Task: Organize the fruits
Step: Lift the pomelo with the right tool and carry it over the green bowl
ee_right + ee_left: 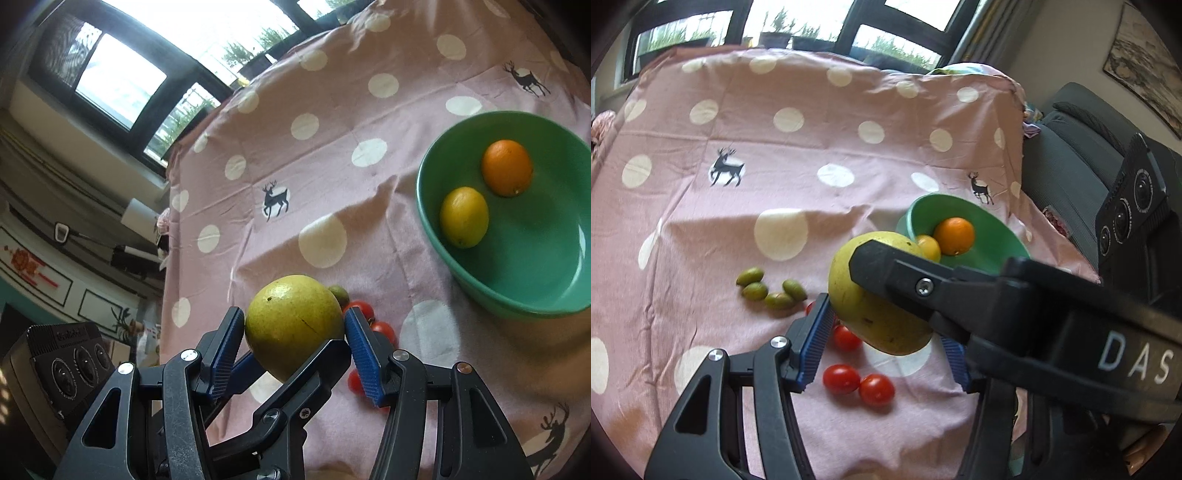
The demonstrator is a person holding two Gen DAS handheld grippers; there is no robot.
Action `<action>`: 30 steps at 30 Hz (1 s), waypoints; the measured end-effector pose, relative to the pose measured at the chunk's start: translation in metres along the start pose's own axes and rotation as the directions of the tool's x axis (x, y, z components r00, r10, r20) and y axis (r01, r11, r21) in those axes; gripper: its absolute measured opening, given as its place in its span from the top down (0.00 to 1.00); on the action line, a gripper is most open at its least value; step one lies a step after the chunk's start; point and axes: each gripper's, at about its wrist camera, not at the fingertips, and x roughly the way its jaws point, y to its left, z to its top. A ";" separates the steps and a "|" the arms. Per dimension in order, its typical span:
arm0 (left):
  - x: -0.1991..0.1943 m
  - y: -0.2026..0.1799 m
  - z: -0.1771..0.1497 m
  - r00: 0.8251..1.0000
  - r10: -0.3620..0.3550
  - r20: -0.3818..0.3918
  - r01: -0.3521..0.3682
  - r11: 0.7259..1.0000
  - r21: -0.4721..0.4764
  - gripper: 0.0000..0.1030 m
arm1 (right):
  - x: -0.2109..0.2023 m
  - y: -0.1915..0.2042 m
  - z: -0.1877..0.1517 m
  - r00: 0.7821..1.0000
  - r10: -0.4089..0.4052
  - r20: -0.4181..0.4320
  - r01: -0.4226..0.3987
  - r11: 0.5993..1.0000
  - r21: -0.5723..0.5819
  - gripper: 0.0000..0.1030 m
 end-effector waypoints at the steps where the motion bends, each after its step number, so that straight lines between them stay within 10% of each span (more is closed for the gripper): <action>1: 0.001 -0.006 0.002 1.000 -0.005 0.007 0.005 1.000 0.010 0.45 | -0.005 -0.002 0.002 1.000 0.002 0.016 -0.002 1.000 0.002 0.42; 14: 0.056 -0.074 0.014 0.993 -0.092 -0.080 0.105 0.980 0.171 0.45 | -0.056 -0.069 0.018 0.983 -0.058 0.175 0.028 0.985 0.171 0.42; 30: 0.108 -0.093 0.017 0.976 -0.128 -0.174 0.161 0.968 0.192 0.45 | -0.053 -0.116 0.030 0.971 -0.183 0.154 0.133 0.948 0.289 0.42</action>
